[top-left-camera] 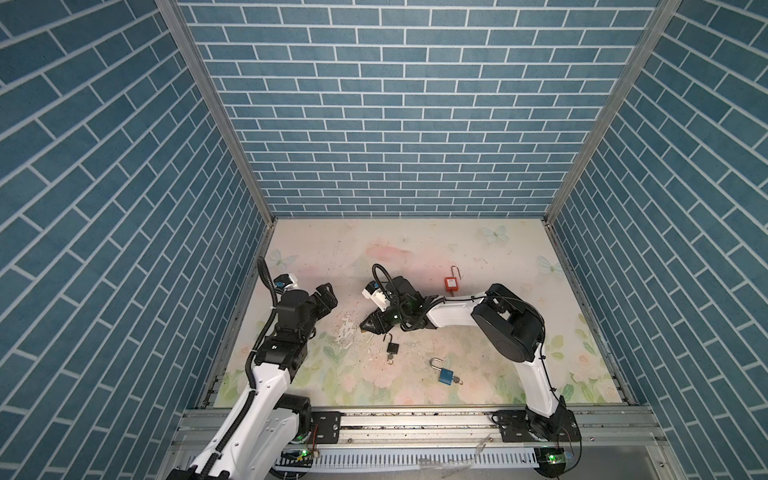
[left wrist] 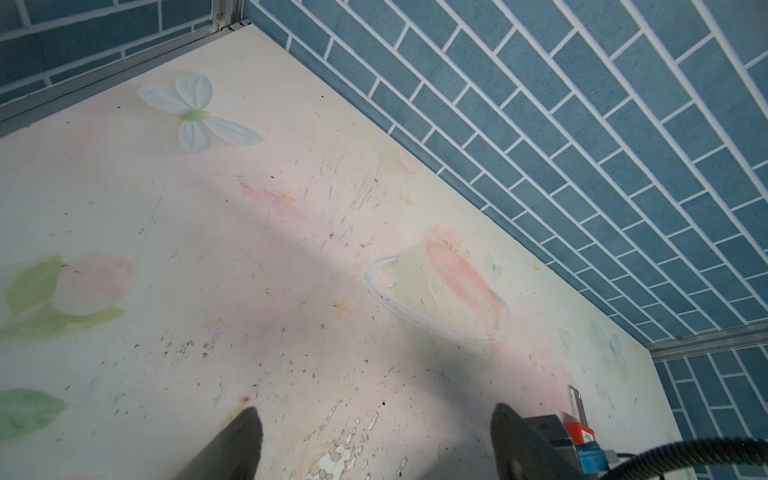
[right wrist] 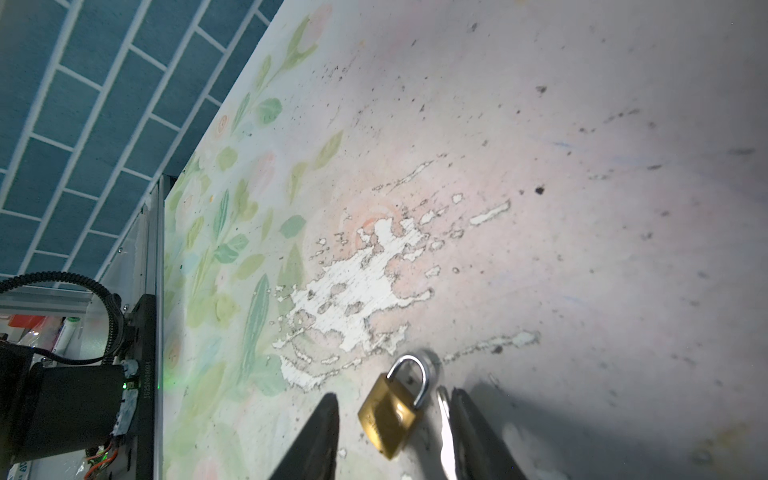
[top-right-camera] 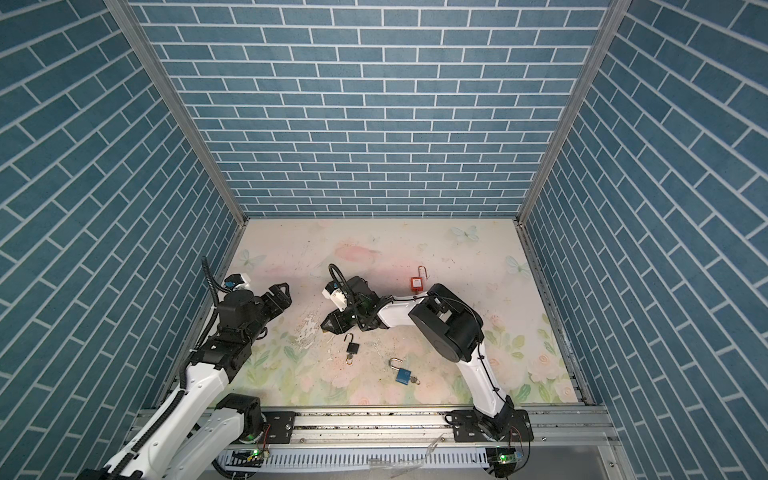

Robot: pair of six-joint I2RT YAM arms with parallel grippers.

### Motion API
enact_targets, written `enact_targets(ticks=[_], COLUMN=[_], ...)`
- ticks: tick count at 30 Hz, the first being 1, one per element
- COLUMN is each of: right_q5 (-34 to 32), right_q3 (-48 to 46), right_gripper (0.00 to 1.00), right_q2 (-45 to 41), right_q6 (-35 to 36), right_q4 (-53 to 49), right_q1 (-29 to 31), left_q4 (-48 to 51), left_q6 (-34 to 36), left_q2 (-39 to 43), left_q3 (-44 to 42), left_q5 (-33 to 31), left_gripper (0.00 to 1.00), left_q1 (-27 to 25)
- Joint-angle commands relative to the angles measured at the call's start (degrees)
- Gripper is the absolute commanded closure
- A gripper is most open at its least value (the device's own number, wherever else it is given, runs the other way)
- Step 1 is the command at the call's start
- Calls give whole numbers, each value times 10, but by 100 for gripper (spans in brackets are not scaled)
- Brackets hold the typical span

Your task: Lock with the key

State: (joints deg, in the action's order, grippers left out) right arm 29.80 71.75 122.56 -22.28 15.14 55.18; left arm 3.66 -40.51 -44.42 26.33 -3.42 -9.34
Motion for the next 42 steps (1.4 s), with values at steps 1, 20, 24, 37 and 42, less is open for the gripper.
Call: enact_targets(ticks=[1, 20, 24, 37, 42], right_q5=[-1, -257, -307, -506, -482], right_q3=[-2, -292, -381, -458, -510], right_gripper=[55, 36, 22, 17, 17], right_q2=[-1, -371, -443, -536, -583], right_q6=[-11, 26, 16, -3, -17], right_q4=[-12, 172, 181, 55, 53], right_q1=[4, 17, 19, 11, -11], left_q4=[16, 205, 237, 208, 196], left_q6=[-3, 57, 25, -72, -54], left_q2=[12, 38, -7, -237, -325], left_q3=[3, 109, 117, 142, 179], left_q5=[-11, -24, -81, -88, -73], left_gripper=[12, 13, 13, 27, 30], left_q1=[2, -126, -241, -479, -484])
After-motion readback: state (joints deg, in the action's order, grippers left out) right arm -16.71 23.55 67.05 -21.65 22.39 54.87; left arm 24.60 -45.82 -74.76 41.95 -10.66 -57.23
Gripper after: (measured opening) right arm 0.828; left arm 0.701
